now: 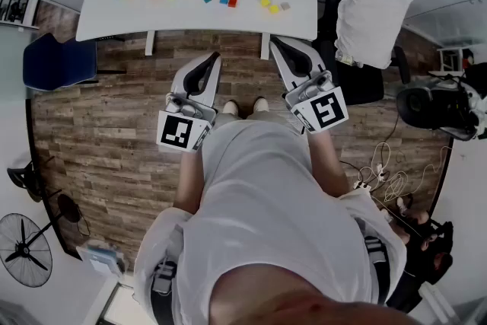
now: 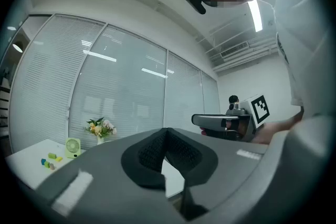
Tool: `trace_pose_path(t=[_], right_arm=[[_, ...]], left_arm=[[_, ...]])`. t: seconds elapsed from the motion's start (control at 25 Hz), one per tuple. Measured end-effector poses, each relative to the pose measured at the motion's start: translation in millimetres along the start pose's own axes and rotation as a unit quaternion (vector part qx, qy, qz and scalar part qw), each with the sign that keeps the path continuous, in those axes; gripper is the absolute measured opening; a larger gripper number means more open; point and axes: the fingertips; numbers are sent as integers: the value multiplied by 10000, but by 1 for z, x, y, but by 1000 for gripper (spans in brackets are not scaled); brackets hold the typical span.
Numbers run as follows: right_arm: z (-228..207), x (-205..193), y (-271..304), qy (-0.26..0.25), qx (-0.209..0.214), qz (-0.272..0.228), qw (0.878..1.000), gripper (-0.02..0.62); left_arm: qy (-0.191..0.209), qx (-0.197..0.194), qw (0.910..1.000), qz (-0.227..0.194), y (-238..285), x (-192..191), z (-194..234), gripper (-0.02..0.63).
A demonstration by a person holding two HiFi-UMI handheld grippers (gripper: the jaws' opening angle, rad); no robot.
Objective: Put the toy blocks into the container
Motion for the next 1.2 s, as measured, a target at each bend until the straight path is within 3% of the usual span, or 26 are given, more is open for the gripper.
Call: trace_pose_path(t=[0.2,0.48,0.72,1.0,1.2], right_arm=[[-23,-10,-16,171,-44,12,9998,0],[-71,-67,-69,618,-560,654,9944,0],[-96,-97,-101,879,-717,933,9892,2],[-114,-120,-101,971,-903,1171,9842,2],[-140,-141,-78,898,-1004,1370,9814,2]], left_arm=[[-36,39,9999,129,9,-11,-10,-2],[51,178,9981,580,19,-46,-21,-2],[-101,289,9971,697,36,-64,-31,-2],[-168,207,9970,724,59,-71,-27,-2],[-272,158,9973,665,82,-83,-1,-2]])
Point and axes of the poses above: the fingertips, and each gripper's own axes: y forward along the fingers, z to its left, x out of its top, and after that the axes turned 6 degrees about -z, right-handed
